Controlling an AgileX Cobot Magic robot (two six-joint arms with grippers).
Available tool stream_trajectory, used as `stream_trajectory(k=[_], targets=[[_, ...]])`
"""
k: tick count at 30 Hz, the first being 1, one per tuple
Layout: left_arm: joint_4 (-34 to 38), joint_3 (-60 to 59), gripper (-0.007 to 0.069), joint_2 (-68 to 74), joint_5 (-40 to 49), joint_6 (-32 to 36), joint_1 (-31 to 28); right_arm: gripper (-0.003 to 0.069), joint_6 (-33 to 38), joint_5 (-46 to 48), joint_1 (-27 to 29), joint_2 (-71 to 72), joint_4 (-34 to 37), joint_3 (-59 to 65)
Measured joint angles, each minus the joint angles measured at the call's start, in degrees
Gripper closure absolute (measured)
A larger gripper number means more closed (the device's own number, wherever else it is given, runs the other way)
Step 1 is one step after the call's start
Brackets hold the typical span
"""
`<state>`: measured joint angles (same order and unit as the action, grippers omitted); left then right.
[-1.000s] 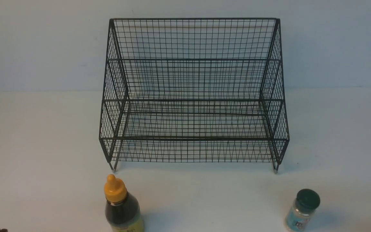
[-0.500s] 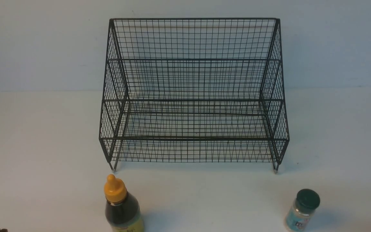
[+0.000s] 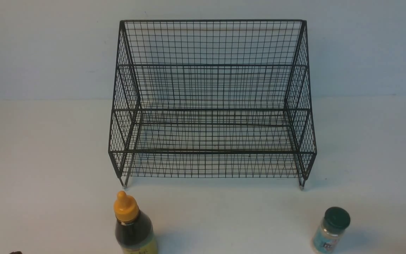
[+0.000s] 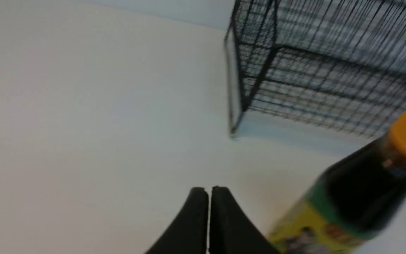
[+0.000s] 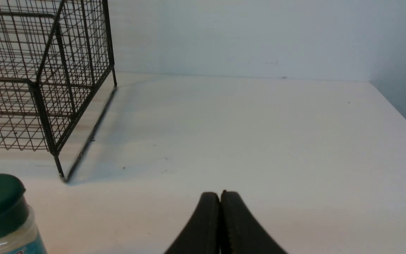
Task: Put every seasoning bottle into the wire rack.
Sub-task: Use the left arm to grab the condiment bottle closest to it
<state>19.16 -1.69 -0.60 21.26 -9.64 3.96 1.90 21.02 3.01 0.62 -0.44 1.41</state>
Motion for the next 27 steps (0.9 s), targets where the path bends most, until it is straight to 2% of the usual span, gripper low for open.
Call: stream_trajectory(k=[4, 7, 11, 14, 16, 17, 18, 20, 23, 25, 27], targets=[[16.26, 0.00, 0.0629, 0.00, -0.94, -4.94, 0.00, 0.0673, 0.00, 0.00, 0.00, 0.00, 0.00, 0.00], [20.65, 0.00, 0.0629, 0.00, -2.74, -4.81, 0.00, 0.0673, 0.00, 0.00, 0.00, 0.00, 0.00, 0.00], [23.49, 0.07, 0.0629, 0.00, -6.01, -1.41, 0.00, 0.0673, 0.00, 0.00, 0.00, 0.00, 0.00, 0.00], [27.18, 4.94, 0.0629, 0.00, -0.52, 3.26, 0.26, 0.0673, 0.00, 0.00, 0.00, 0.00, 0.00, 0.00], [30.21, 13.27, 0.0629, 0.12, 3.44, 8.70, 0.65, 0.0673, 0.00, 0.00, 0.00, 0.00, 0.00, 0.00], [30.39, 13.27, 0.0629, 0.21, 3.79, 9.27, 0.65, 0.0673, 0.00, 0.00, 0.00, 0.00, 0.00, 0.00], [31.17, 19.68, 0.0629, 1.99, 7.20, 13.61, 0.70, 0.0673, 0.00, 0.00, 0.00, 0.00, 0.00, 0.00], [31.35, 28.61, 0.0629, 7.45, 13.41, 18.01, 0.70, 0.0673, 0.00, 0.00, 0.00, 0.00, 0.00, 0.00], [29.48, 35.03, 0.0629, 14.32, 20.56, 21.01, 0.70, 0.0673, 0.00, 0.00, 0.00, 0.00, 0.00, 0.00], [23.45, 42.25, 0.0620, 24.92, 31.33, 23.99, 0.71, 0.0673, 0.00, 0.00, 0.00, 0.00, 0.00, 0.00], [18.65, 46.15, 0.0591, 31.95, 37.03, 24.79, 0.71, 0.0673, 0.00, 0.00, 0.00, 0.00, 0.00, 0.00]])
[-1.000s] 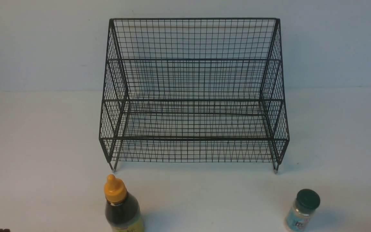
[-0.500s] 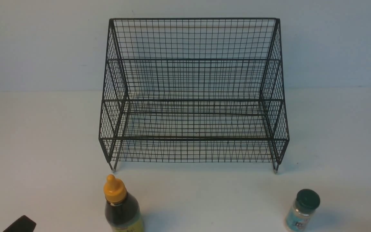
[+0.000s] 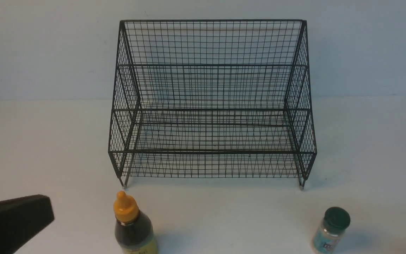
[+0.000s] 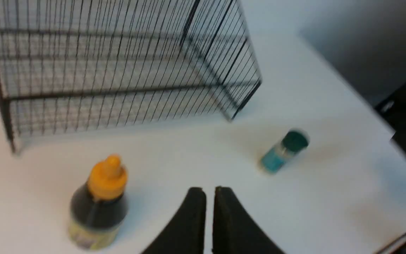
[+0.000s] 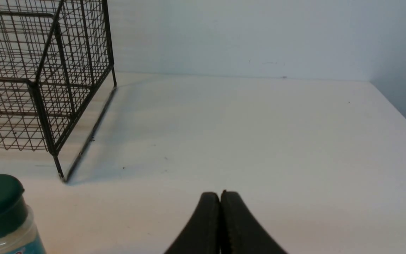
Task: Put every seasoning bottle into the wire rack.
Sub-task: Use the left arm to grab the condiment bottle closest to it
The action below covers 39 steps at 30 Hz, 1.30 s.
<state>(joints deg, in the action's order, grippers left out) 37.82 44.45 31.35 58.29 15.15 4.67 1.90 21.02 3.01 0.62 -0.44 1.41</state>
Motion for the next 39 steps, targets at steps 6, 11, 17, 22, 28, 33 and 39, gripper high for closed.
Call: stream_trajectory(k=[6, 11, 17, 22, 28, 33, 39], targets=[[-6.01, 6.06, 0.0393, 16.32, 10.33, 5.94, 0.00, 0.0673, 0.00, 0.00, 0.00, 0.00, 0.00, 0.00], [-3.32, 6.50, 0.0295, 21.96, 10.34, 12.49, 0.00, 0.0673, 0.00, 0.00, 0.00, 0.00, 0.00, 0.00], [-2.81, 7.41, 0.0218, 28.43, 5.02, 16.89, 0.00, 0.0673, 0.00, 0.00, 0.00, 0.00, 0.00, 0.00], [-5.62, 12.19, 0.0218, 30.70, 5.51, 13.16, 0.05, 0.0673, 0.00, 0.00, 0.00, 0.00, 0.00, 0.00], [-11.56, 18.06, 0.0218, 31.04, 9.21, 1.52, 4.53, 0.0673, 0.00, 0.00, 0.00, 0.00, 0.00, 0.00], [-23.97, 19.03, 0.0216, 35.02, 10.53, -14.79, 16.00, 0.0673, 0.00, 0.00, 0.00, 0.00, 0.00, 0.00], [-32.74, 19.03, 0.0197, 41.44, 8.39, -22.84, 24.38, 0.0673, 0.00, 0.00, 0.00, 0.00, 0.00, 0.00]])
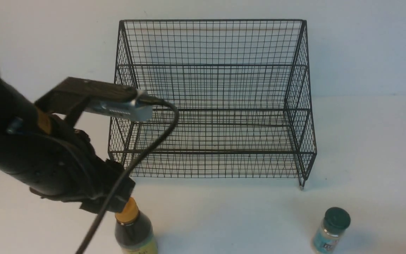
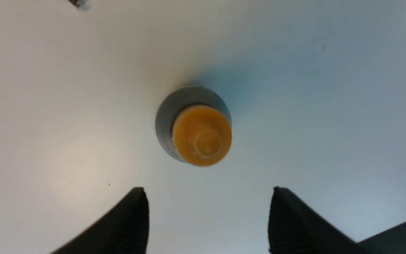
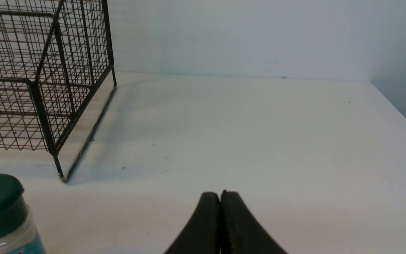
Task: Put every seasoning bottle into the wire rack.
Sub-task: Use the left arm to grab the condiment bottle closest to it
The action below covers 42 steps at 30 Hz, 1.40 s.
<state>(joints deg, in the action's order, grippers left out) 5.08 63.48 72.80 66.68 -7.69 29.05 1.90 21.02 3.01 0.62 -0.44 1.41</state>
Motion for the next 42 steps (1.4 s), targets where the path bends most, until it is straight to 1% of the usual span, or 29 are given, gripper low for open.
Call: stream_trajectory(k=[4, 6, 9, 18, 22, 27, 30, 36, 42], targets=[[-1.29, 0.00, 0.0158, 3.08, -2.24, -0.46, 1.60, 0.0673, 0.00, 0.00, 0.00, 0.00, 0.00, 0.00], [-1.87, 0.00, 0.0132, 4.95, -3.96, -0.66, 1.78, 0.0673, 0.00, 0.00, 0.00, 0.00, 0.00, 0.00], [-2.18, 0.00, 0.0113, 6.67, -5.46, -0.79, 1.78, 0.0673, 0.00, 0.00, 0.00, 0.00, 0.00, 0.00], [-3.38, 0.00, 0.0111, 10.77, -5.59, -0.81, 1.84, 0.0673, 0.00, 0.00, 0.00, 0.00, 0.00, 0.00], [-5.08, 0.00, 0.0116, 11.28, -5.59, 0.92, 1.84, 0.0673, 0.00, 0.00, 0.00, 0.00, 0.00, 0.00], [-5.98, 0.00, 0.0178, 11.28, -4.92, 1.13, 1.84, 0.0673, 0.00, 0.00, 0.00, 0.00, 0.00, 0.00], [-5.93, 0.00, 0.0249, 11.28, -3.70, 1.13, 1.84, 0.0673, 0.00, 0.00, 0.00, 0.00, 0.00, 0.00], [-5.98, 0.00, 0.0338, 11.28, -3.47, 1.13, 1.84, 0.0673, 0.00, 0.00, 0.00, 0.00, 0.00, 0.00], [-5.98, 0.36, 0.0340, 11.28, -1.98, 0.78, 1.84, 0.0673, 0.00, 0.00, 0.00, 0.00, 0.00, 0.00]])
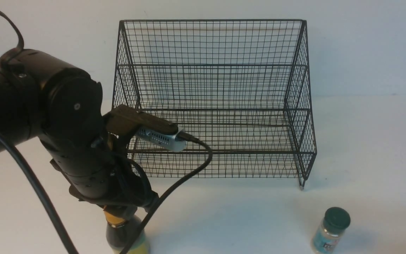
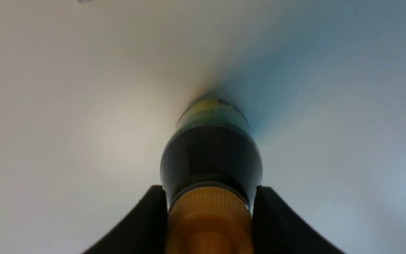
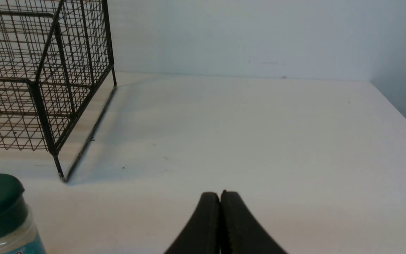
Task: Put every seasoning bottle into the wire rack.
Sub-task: Use the left arm to grab the condiment bottle closest to it, then use the left arm to put the condiment bottle back on the shelf
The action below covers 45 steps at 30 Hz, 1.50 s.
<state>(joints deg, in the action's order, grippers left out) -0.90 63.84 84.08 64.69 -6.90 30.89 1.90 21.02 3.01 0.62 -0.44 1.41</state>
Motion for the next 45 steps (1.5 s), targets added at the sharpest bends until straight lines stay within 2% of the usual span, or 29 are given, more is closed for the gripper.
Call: stream_trajectory(k=[3, 10, 12, 20, 31, 41, 45], targets=[[0.00, 2.47, 0.0343, 0.00, 2.36, -0.07, 0.00, 0.0673, 0.00, 0.00, 0.00, 0.00, 0.00, 0.00], [-0.45, 20.49, 0.0343, 0.00, 6.99, -0.07, 0.00, 0.0673, 0.00, 0.00, 0.00, 0.00, 0.00, 0.00], [-2.12, 28.19, 0.0343, 0.49, 7.06, -0.07, 0.00, 0.0673, 0.00, 0.00, 0.00, 0.00, 0.00, 0.00], [-11.21, 42.38, 0.0343, 7.36, 8.05, -3.18, 0.00, 0.0673, 0.00, 0.00, 0.00, 0.00, 0.00, 0.00], [-13.28, 42.59, 0.0343, 15.18, 6.84, -6.00, -2.96, 0.0673, 0.00, 0.00, 0.00, 0.00, 0.00, 0.00], [-14.48, 42.59, 0.0343, 18.13, 4.37, -6.80, -3.13, 0.0673, 0.00, 0.00, 0.00, 0.00, 0.00, 0.00], [-15.27, 42.59, 0.0343, 19.93, 4.23, -10.01, -3.13, 0.0673, 0.00, 0.00, 0.00, 0.00, 0.00, 0.00]])
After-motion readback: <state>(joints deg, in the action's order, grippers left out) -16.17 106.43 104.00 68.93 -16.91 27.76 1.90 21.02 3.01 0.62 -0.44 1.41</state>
